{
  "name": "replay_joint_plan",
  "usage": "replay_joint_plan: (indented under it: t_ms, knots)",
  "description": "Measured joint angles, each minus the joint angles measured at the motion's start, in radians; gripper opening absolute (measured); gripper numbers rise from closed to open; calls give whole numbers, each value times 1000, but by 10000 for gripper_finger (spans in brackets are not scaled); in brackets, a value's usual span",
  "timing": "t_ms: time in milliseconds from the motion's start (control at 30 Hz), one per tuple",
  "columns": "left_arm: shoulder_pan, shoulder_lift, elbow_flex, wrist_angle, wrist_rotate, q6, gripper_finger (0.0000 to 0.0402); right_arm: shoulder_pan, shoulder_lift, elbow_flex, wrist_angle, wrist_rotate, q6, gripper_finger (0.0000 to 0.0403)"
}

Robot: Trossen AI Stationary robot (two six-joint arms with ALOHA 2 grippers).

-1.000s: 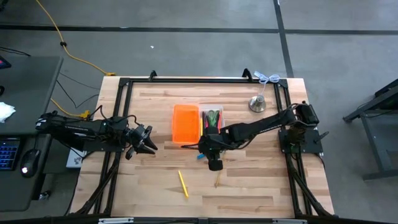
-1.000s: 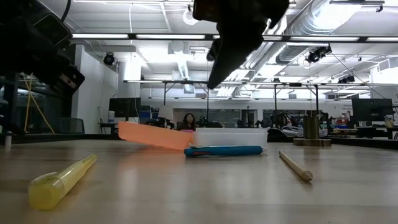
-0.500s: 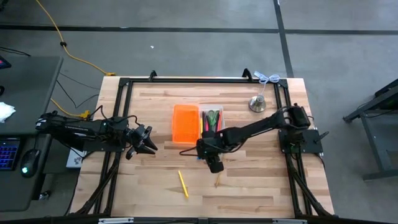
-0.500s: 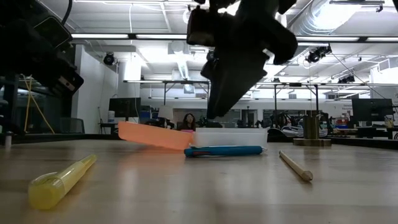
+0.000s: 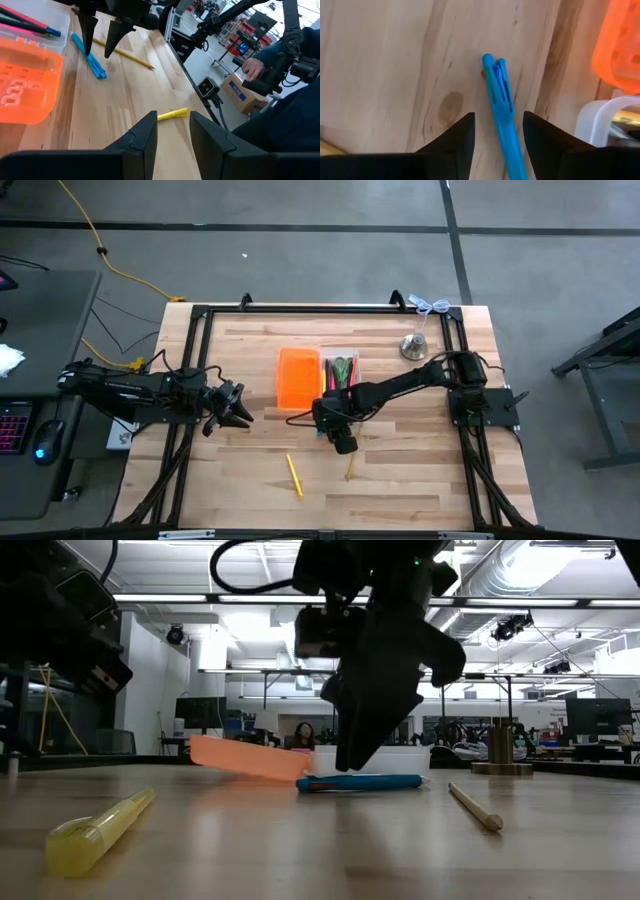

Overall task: Pick & place school supplies into a supply box
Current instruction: Put the blue pen into the supply box

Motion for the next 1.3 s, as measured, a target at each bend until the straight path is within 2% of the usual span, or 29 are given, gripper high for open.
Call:
replay_joint_plan:
  t_ms: [533, 767, 1100, 1300]
  knots:
    - [0, 0, 0, -18, 0, -3, 145, -2, 53, 0, -14, 20, -39, 142]
    - [0, 0, 0, -26, 0, -2, 145, 0, 70, 3, -10, 65, -47, 138]
    - [0, 0, 0, -28, 0, -2, 145, 3, 73, 0, 2, 65, -56, 96]
    - [0, 0, 0, -29, 0, -2, 145, 6, 74, -1, 18, 30, -20, 65]
